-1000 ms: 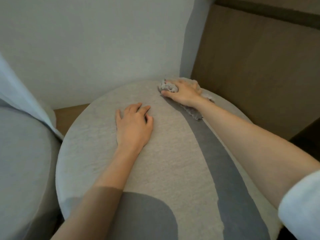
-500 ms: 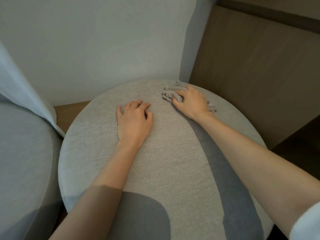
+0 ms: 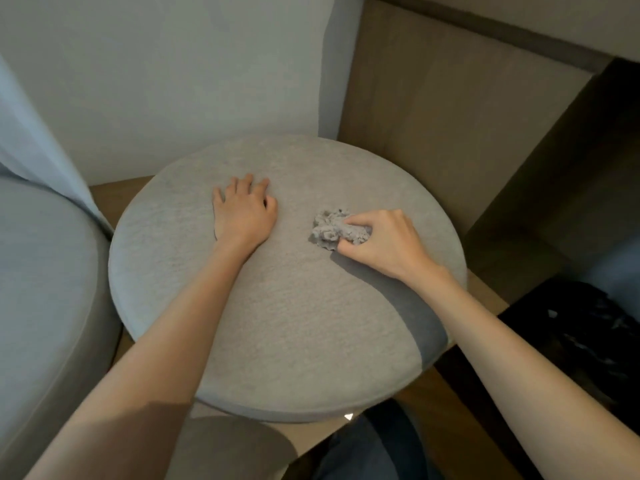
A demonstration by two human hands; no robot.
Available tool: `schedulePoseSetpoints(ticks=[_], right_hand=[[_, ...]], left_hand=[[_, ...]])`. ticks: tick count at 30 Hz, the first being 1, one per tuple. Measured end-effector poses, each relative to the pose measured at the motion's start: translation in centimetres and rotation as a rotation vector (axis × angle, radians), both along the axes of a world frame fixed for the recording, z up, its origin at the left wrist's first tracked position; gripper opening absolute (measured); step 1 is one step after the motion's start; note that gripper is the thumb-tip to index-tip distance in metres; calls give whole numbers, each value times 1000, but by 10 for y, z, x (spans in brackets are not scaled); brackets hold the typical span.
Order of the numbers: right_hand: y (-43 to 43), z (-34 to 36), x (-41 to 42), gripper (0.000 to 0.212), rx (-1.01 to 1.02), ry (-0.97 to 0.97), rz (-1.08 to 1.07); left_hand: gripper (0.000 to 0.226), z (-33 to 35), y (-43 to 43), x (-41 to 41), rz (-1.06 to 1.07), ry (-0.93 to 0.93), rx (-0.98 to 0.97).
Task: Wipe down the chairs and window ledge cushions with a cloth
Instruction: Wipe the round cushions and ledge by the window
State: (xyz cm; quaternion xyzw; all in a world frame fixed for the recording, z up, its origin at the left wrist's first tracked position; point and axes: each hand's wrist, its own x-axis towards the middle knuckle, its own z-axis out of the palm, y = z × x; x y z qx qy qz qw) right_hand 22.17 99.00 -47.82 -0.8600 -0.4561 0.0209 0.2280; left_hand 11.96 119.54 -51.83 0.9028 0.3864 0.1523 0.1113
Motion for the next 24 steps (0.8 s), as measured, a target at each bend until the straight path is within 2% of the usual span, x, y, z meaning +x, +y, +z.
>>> schedulePoseSetpoints(ticks=[6, 8, 10, 12, 14, 17, 18, 20, 24], right_hand=[[-47, 6, -51, 41, 106, 139, 68], [-51, 22, -50, 40, 234, 123, 22], [-49, 38, -37, 22, 411, 79, -84], [-44, 47, -21, 26, 469, 130, -158], [-37, 41, -3, 29, 288, 134, -198], [-29, 13, 10, 62, -194, -162, -179], [-27, 3, 10, 71, -232, -236, -159], [-25, -13, 10, 77, -183, -271, -163], [-33, -20, 11, 53, -31, -307, -174]], left_hand=[[48, -6, -31, -23, -75, 1, 9], [48, -5, -37, -32, -101, 10, 4], [49, -5, -44, -41, -111, 20, 3], [49, -7, -53, -50, -117, 35, 2], [49, -9, -62, -57, -118, 44, 14], [49, -9, -70, -62, -112, 46, 20], [49, -8, -71, -62, -110, 46, 25], [48, -6, -71, -61, -106, 46, 30], [48, -2, -72, -60, -99, 40, 9]])
